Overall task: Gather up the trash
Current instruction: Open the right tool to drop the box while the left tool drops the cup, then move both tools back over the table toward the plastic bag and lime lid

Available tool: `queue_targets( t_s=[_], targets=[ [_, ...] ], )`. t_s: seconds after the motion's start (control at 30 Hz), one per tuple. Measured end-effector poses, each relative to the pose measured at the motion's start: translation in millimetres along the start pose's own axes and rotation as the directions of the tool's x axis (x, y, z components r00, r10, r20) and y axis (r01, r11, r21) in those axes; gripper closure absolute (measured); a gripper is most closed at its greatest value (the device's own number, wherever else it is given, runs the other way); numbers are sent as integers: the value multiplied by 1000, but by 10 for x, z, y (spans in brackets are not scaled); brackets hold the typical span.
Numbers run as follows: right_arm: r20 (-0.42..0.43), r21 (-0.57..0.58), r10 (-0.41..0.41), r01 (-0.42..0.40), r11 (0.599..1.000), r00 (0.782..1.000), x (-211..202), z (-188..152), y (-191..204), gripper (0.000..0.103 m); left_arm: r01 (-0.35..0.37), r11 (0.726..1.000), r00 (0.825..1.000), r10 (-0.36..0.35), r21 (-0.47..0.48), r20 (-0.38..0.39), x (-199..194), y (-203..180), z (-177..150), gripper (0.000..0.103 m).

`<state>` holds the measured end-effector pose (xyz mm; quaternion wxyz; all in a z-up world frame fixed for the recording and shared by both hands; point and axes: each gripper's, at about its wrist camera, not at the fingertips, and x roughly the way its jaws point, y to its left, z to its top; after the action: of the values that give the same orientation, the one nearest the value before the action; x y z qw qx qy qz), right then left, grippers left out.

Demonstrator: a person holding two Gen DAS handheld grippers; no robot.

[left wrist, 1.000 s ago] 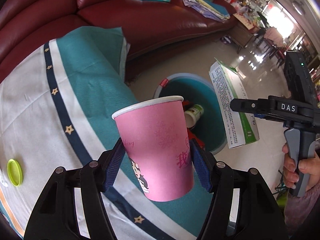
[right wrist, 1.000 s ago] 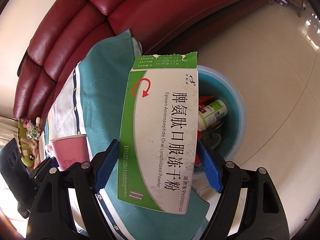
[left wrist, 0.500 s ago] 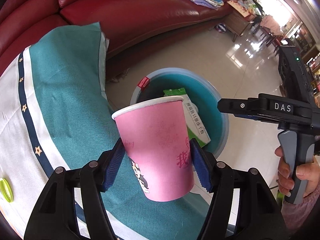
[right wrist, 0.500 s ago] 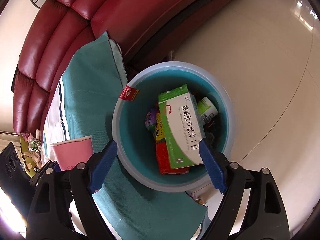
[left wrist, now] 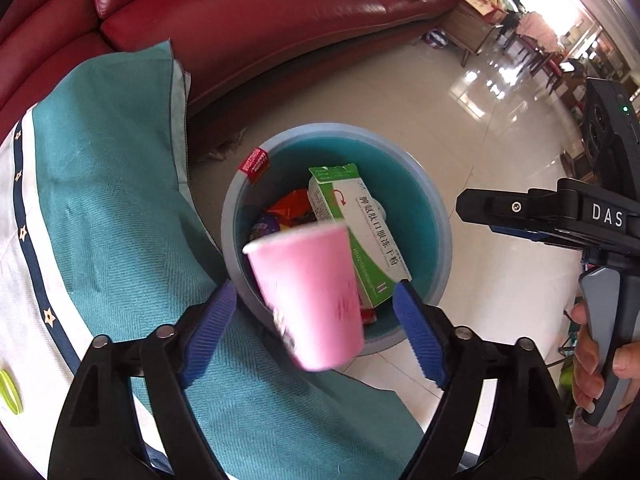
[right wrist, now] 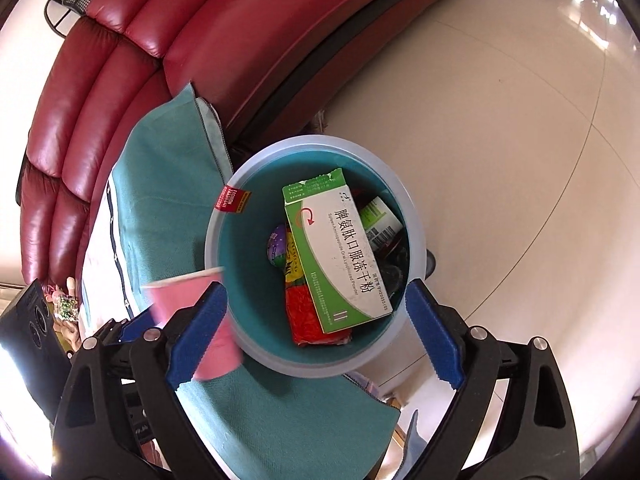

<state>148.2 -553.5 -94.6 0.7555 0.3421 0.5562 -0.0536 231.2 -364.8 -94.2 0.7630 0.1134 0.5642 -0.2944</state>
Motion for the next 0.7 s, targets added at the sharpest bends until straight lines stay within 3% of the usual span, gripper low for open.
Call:
queue_targets(
  t_s=[0.07, 0.37, 0.7],
  targets=[
    [-2, 2, 0, 0, 1000, 1000, 1, -9, 6, 16, -8, 1000, 1000, 8, -3, 10, -35, 20, -26, 11],
    [-12, -23, -24, 24, 999, 1000, -15, -77, 173, 16, 3, 999, 1000, -3, -46, 7, -158, 165, -151, 10],
    [-14, -85, -61, 59, 995, 998, -99, -274, 532, 16, 7, 997, 998, -2, -77, 59, -465, 382, -363, 9]
  ],
)
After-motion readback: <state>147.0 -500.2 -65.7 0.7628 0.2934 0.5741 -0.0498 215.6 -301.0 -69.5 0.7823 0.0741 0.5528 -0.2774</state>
